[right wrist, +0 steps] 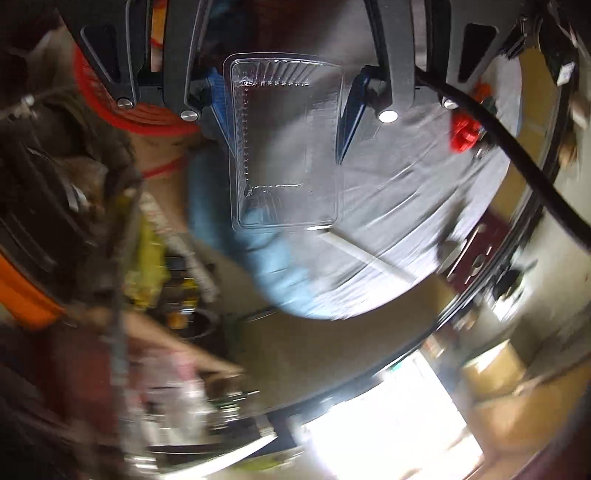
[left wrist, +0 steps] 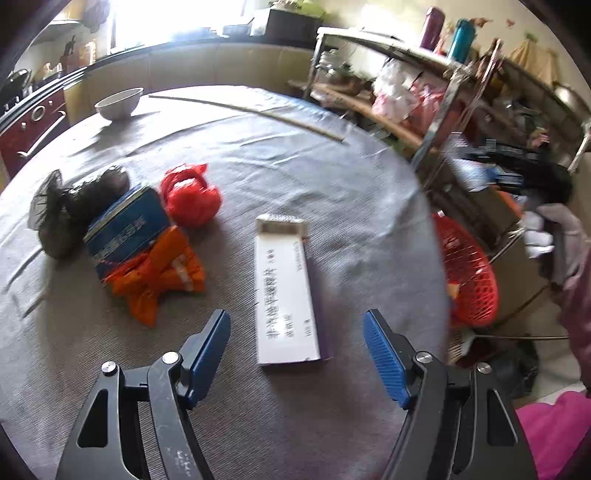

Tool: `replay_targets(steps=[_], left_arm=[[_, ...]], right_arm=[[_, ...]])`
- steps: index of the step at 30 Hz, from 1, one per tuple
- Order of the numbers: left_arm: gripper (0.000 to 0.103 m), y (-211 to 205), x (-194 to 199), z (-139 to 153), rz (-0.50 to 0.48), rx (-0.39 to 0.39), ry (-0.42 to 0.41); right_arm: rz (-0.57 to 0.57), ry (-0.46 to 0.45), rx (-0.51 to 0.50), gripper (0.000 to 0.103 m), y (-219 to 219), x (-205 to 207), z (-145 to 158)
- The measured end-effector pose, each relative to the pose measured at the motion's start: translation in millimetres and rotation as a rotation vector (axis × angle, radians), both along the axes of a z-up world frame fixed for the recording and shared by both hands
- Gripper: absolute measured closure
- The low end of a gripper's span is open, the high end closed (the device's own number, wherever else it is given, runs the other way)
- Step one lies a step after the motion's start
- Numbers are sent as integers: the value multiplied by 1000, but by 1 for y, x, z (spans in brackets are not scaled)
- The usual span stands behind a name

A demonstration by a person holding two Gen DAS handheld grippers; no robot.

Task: Collect trash
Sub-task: 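Lift the clear tray toward the basket with the right tool while the left tool grasps the white medicine box, then carry the tray and white box over the red basket and open both tools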

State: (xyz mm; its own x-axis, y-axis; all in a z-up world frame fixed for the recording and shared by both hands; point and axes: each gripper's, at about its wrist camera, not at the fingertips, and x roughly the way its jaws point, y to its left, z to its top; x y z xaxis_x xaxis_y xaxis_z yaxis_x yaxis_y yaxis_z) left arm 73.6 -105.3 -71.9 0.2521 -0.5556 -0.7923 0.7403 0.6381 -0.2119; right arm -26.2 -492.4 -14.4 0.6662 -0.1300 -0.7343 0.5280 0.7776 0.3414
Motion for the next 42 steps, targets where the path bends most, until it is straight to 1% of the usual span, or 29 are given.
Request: replay_targets(steps=[2, 4, 6, 7, 8, 9, 10, 11, 12, 13, 15, 19, 24, 27, 33, 42], left_arm=[[28, -7, -1, 0, 19, 17, 7], [28, -22, 2, -1, 41, 57, -9], [28, -36, 2, -3, 48, 102, -32], [28, -43, 3, -6, 52, 121, -31], [30, -49, 5, -11, 66, 150, -18], [33, -52, 8, -16, 81, 166, 1], [46, -51, 9, -18, 87, 166, 21], [55, -51, 12, -22, 101, 165, 49], [56, -50, 12, -21, 115, 153, 39], [56, -50, 12, -21, 115, 149, 51], [56, -51, 10, -20, 124, 150, 43], [57, -53, 0, -13, 132, 125, 28], [57, -69, -25, 13, 85, 118, -82], [57, -80, -39, 27, 60, 113, -119], [56, -105, -64, 46, -24, 83, -150], [56, -141, -95, 52, -131, 86, -164]], right_arm=[[-32, -14, 16, 48, -12, -19, 0], [-19, -36, 61, 48, -13, -30, -2], [19, -41, 63, 48, 1, -31, -3], [48, -44, 60, 48, 11, -31, -5], [75, -51, 63, 48, 22, -33, -5], [99, -58, 70, 48, 30, -32, -6], [117, -66, 77, 48, 36, -33, -7], [141, -75, 87, 48, 44, -34, -7], [161, -84, 95, 48, 51, -36, -7], [176, -91, 101, 48, 56, -37, -7], [194, -100, 120, 48, 61, -39, -10], [202, -112, 128, 48, 70, -45, -16], [202, -126, 153, 48, 75, -56, -22], [194, -139, 162, 48, 72, -64, -21], [151, -150, 149, 48, 59, -87, -16], [30, -141, 132, 48, 27, -137, -19]])
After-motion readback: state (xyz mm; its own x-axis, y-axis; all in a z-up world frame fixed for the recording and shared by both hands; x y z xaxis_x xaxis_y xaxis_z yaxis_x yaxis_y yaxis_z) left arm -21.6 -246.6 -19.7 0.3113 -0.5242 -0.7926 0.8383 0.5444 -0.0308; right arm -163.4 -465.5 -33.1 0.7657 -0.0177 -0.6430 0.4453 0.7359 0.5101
